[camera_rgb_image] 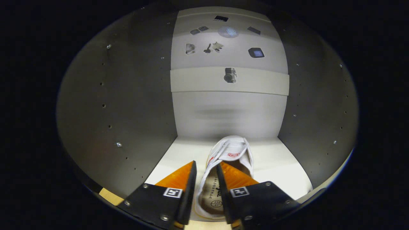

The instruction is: Open the shoe cabinet door, grab the shoes and put them into the shoe cabinet, then close the shoe cabinet door.

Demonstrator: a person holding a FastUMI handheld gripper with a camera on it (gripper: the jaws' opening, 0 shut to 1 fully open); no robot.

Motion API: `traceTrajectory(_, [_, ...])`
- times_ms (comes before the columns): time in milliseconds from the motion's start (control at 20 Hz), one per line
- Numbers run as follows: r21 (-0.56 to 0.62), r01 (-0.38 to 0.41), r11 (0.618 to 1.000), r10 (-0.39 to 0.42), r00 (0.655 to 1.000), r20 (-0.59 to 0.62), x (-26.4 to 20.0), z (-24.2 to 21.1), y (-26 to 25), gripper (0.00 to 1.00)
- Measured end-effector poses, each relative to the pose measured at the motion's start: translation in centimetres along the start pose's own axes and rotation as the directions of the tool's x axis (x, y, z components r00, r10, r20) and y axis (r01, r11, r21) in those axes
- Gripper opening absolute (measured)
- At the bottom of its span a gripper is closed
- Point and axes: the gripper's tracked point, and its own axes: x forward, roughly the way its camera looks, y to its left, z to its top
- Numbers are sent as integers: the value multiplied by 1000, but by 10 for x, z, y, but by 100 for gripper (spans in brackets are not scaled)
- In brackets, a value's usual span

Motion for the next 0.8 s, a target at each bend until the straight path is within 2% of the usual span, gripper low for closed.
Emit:
traceTrajectory(100, [-24, 16, 1000, -15, 1000, 12, -10, 1, 1, 61])
traceTrajectory(350, [10, 12, 1000, -13, 995, 95, -52, 25, 10, 72])
traceTrajectory(650, [3, 31, 999, -31, 972, 231, -161, 48, 21, 80])
traceTrajectory(700, [6, 37, 999, -38, 968, 249, -181, 48, 21, 84])
traceTrajectory(800, [20, 45, 999, -49, 965, 258, -224, 44, 22, 88])
